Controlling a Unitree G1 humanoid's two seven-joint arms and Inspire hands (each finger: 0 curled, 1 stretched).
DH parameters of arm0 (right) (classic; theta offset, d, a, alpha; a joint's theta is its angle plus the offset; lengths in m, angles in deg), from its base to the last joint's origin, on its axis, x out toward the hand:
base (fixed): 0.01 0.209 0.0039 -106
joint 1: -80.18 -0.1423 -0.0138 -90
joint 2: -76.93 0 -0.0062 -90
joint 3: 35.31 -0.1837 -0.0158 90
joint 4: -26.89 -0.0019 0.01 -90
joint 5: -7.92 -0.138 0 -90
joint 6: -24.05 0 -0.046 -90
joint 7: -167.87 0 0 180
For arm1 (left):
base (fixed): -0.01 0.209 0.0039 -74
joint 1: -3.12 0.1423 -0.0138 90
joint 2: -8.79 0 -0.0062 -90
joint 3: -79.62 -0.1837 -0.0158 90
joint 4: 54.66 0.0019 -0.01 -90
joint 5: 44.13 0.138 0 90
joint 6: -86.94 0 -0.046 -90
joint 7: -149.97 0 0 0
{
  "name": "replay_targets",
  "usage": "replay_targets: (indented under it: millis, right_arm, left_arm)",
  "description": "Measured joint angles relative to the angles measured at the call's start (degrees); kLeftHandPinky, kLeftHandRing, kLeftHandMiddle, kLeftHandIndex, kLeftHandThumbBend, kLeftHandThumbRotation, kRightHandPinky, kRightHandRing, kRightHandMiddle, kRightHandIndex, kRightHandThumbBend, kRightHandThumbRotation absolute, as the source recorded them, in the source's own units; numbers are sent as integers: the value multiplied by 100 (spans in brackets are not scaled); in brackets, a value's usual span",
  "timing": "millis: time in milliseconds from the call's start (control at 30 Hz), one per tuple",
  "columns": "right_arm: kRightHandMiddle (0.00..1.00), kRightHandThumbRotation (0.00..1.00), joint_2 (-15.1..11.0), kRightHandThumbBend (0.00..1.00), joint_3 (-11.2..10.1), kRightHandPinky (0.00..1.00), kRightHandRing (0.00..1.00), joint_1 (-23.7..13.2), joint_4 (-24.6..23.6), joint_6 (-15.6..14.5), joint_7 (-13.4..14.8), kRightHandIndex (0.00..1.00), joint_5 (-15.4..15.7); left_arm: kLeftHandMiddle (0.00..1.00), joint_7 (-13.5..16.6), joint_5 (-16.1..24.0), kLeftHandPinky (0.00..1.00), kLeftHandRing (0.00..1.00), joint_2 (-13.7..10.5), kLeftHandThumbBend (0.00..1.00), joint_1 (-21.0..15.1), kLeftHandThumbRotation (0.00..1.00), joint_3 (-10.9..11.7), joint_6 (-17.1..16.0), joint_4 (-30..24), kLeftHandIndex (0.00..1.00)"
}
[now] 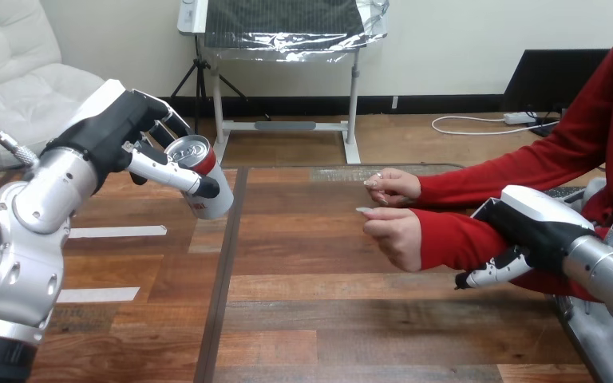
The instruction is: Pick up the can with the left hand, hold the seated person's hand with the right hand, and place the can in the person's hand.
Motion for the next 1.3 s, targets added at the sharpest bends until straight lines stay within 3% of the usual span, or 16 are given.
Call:
replay_targets:
  millis: [667, 1300]
  right_arm:
    - [30, 25, 33, 68, 0, 24, 26, -19, -189, -9, -32, 29, -1]
    - [28, 28, 243, 70, 0, 22, 25, -69, -410, -35, -59, 27, -17]
  left_arm:
    - [41, -39, -178, 29, 35, 113, 71, -11, 0, -35, -143, 86, 43]
    - [41, 1, -177, 28, 35, 615, 73, -213, 0, -336, -195, 525, 43]
